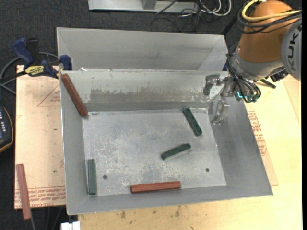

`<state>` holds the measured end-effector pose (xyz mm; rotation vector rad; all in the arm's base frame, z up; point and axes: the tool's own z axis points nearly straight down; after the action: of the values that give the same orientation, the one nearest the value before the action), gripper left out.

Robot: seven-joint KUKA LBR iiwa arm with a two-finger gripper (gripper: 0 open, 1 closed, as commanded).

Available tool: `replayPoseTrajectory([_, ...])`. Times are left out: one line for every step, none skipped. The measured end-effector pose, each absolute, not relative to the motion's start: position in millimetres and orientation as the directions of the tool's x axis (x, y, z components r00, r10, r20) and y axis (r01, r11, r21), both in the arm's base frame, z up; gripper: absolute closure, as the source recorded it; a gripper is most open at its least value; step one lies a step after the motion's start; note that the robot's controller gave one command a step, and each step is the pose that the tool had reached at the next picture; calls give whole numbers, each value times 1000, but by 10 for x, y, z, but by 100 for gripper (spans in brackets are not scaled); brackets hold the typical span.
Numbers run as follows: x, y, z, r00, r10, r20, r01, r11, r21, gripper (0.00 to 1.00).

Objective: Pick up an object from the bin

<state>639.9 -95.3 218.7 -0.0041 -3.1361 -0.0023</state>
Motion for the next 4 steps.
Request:
replayPoseTrajectory([5569,-552,663,-971,-240,5,-240,971,4,0])
replayPoseTrajectory([5598,-560,703,-970,-242,-2,-242,970,1,100])
replayPoseTrajectory([5599,-557,703,-970,-243,-2,-243,970,1,0])
replayPoseTrajectory([4965,161,831,-968,-251,3,-251,968,6,0])
